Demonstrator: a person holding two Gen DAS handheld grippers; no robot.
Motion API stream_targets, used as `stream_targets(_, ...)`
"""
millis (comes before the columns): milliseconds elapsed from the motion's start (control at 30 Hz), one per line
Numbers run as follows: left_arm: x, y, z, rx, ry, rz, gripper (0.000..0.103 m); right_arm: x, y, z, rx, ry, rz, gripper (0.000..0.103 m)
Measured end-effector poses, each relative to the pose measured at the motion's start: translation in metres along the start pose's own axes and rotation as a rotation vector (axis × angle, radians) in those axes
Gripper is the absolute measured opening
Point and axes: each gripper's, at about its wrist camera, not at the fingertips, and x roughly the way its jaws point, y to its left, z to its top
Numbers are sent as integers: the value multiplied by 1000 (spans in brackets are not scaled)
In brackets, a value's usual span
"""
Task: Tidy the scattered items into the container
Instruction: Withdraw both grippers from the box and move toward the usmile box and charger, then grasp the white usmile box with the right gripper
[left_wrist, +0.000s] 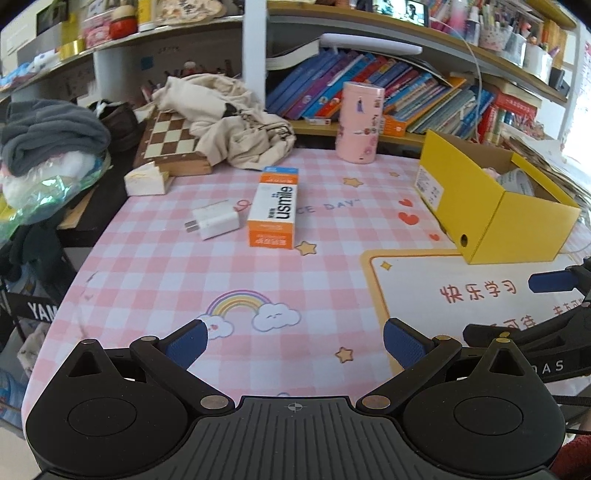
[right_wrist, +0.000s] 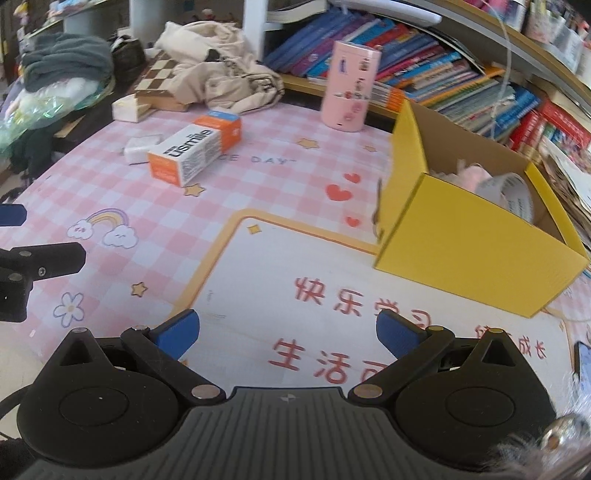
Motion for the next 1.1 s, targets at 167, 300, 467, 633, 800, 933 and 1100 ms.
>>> stream_targets(167, 4, 8, -4, -37, 20, 5, 103, 4, 11, 2, -54, 13, 22, 103)
stream_targets(300, 10, 11, -6, -74, 40, 2, 103, 8, 17, 1, -98, 27, 39, 103)
stream_targets(467, 20, 15, -4, -112, 50, 15, 103, 14, 21, 3, -145, 25, 58, 103)
stream_targets(633, 28, 17, 3, -111, 52, 37, 103, 24, 20, 13, -158, 25, 81, 103)
stream_targets(800, 34, 23, 8, -132, 50, 59, 103, 34, 20, 24, -168, 21, 102, 103)
stream_targets(933, 36, 31, 9, -151, 29, 85, 103, 43, 22, 34, -181, 23, 117, 103)
stream_targets(1100, 36, 39, 14, -119, -37, 74, 103, 56, 24, 53, -158, 17, 144, 103)
